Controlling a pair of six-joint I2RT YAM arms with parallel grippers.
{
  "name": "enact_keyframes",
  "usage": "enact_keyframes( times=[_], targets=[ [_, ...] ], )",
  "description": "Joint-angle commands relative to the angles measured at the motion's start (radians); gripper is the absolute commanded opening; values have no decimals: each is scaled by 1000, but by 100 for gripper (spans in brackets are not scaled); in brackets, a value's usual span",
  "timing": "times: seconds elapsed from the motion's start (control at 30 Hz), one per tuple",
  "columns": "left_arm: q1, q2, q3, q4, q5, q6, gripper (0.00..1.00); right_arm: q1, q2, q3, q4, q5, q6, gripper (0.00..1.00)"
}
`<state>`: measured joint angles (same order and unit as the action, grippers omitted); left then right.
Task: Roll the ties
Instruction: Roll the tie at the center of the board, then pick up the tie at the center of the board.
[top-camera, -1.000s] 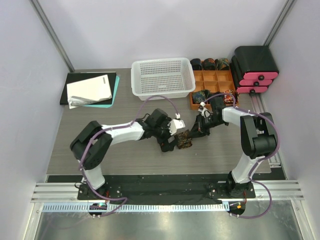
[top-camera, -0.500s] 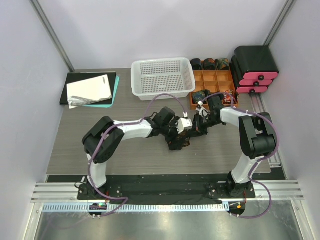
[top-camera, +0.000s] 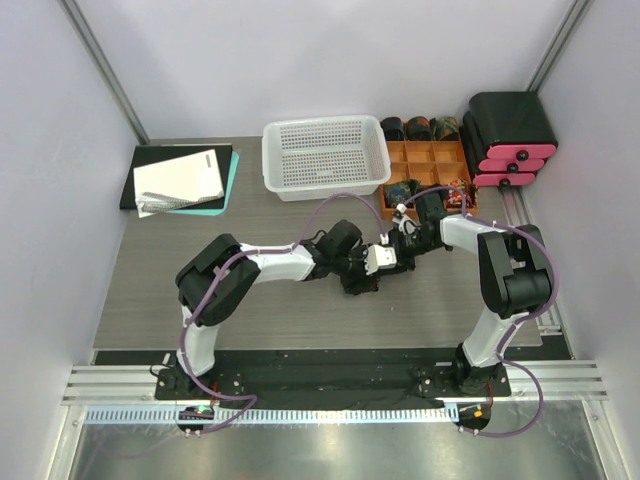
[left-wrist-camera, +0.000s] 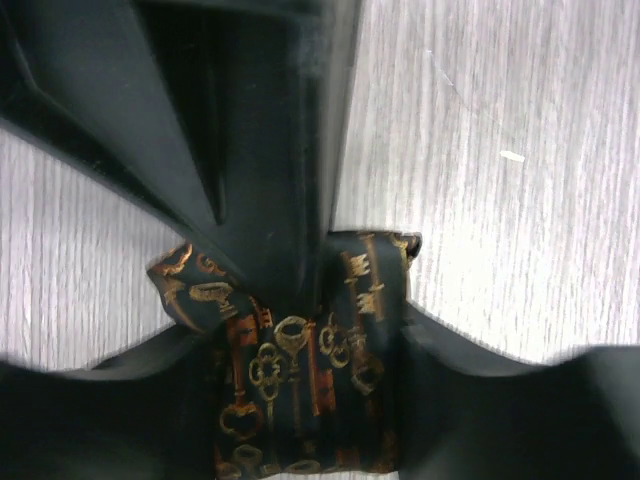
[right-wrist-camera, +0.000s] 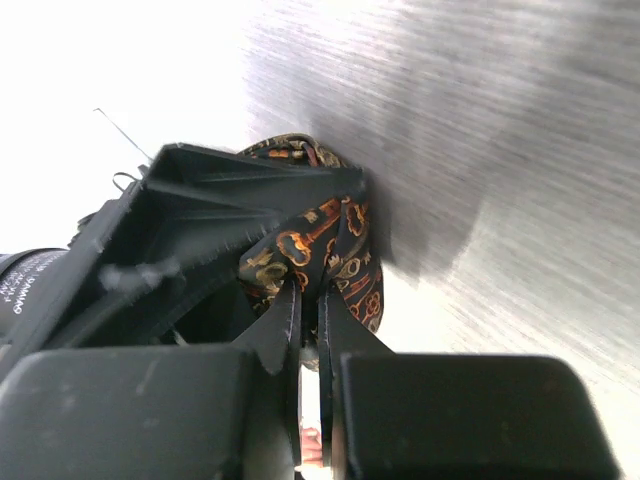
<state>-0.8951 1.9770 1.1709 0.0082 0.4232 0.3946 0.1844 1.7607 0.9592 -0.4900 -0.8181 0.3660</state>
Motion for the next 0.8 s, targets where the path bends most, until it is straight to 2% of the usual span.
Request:
enact_keyframes(
  times=[0.0,0.03,0.2,0.23,0.27,0.3,0.33,0.43,0.6,0.77],
  targets=[
    [-47,34,-57,-111,-63,99,42,4,-17,26,36,-23,31,1],
    [-50,33,-69,-108,-83,105,34,4,-14,29,34,-23,31,1],
    [-56,37,-79,-111,-115,132,14,4,-9,33,36,-16,34,1],
    [-56,39,-79,-111,-119,132,19,3,-9,35,34,-7,31,1],
    [-56,36,-77,-112,-130,124,32,4,-9,39,33,-4,28,1],
    [-54,28,-79,-103,-138,110,48,3,-9,42,33,-3,25,1],
    [-51,16,-82,-88,-142,93,71,1,-9,47,30,0,25,1],
    [-21,-62,-86,-65,-121,17,100,-8,-17,85,7,13,14,1],
    [60,-254,-31,-187,-17,-97,100,-45,-70,231,-120,46,-67,1],
    [85,-412,-2,-330,-11,-123,100,-92,-110,442,-300,140,-179,1]
  ],
)
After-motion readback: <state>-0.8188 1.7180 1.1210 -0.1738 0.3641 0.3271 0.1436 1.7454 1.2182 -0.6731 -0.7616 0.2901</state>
